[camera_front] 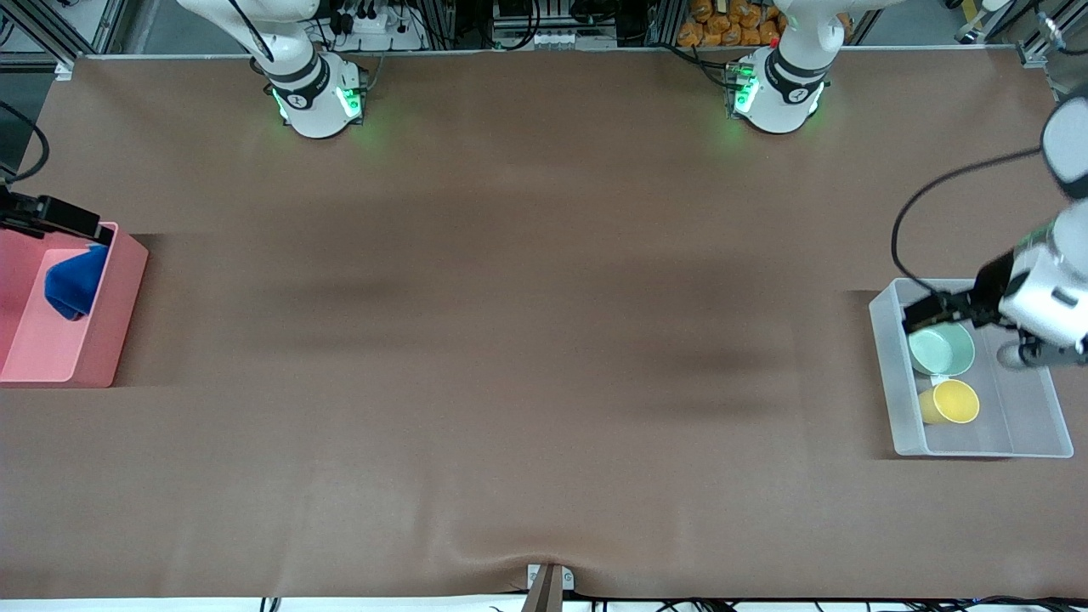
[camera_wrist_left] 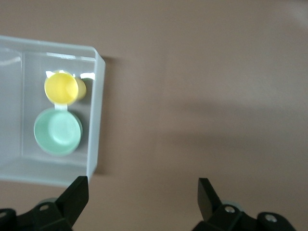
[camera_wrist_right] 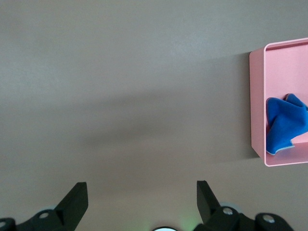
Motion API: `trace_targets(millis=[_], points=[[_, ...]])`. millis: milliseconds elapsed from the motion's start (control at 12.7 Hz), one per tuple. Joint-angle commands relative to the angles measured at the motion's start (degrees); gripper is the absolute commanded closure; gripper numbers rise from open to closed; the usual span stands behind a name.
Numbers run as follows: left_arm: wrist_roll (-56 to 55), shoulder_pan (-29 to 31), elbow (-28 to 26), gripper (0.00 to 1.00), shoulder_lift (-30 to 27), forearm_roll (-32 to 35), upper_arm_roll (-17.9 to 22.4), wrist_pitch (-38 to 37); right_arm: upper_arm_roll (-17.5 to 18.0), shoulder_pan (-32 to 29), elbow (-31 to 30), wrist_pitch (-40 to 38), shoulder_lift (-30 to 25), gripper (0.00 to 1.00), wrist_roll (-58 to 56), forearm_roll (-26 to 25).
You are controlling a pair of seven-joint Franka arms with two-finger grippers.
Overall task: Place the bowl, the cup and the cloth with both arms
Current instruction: 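Open the left gripper and lift it away from the bin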
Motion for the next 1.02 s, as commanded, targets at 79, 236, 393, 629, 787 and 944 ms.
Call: trace_targets(millis=[79, 236, 393, 629, 787, 944], points=[[-1.75, -4.16, -1.41, 0.0, -7.36, -0.99, 1.39, -6.13, -0.65, 2.38, 1.9, -1.24, -0.05, 0.0, -2.9, -0.2], [-1.31, -4.96, -1.5, 0.0, -10.8, -0.9, 1.57, -9.56, -0.73, 2.38, 1.9, -1.59, -0.05, 0.0, -4.12, -0.46], [-0.17, -5.75, -1.24, 0.0, -11.16, -1.07, 2.71, -10.19, -1.17, 1.77, 1.2, -1.51, -0.05, 0.0, -7.98, -1.16], [0.63, -9.88, -1.33, 0.0, -12.74, -1.07, 7.1, -11.77, -1.17, 1.85, 0.23, -0.98, -0.4, 0.0, -7.47, -3.27], [0.63, -9.54, -1.15, 0.0, -10.91, -2.38, 7.46, -11.25, -1.17, 1.94, -0.39, -0.8, -1.11, 0.0, -5.9, -3.36], [2.37, -9.8, 1.64, 0.0, -10.64, -2.57, 10.61, -11.16, -1.09, 1.86, -2.4, 0.24, -2.51, 0.0, -5.28, -3.36]])
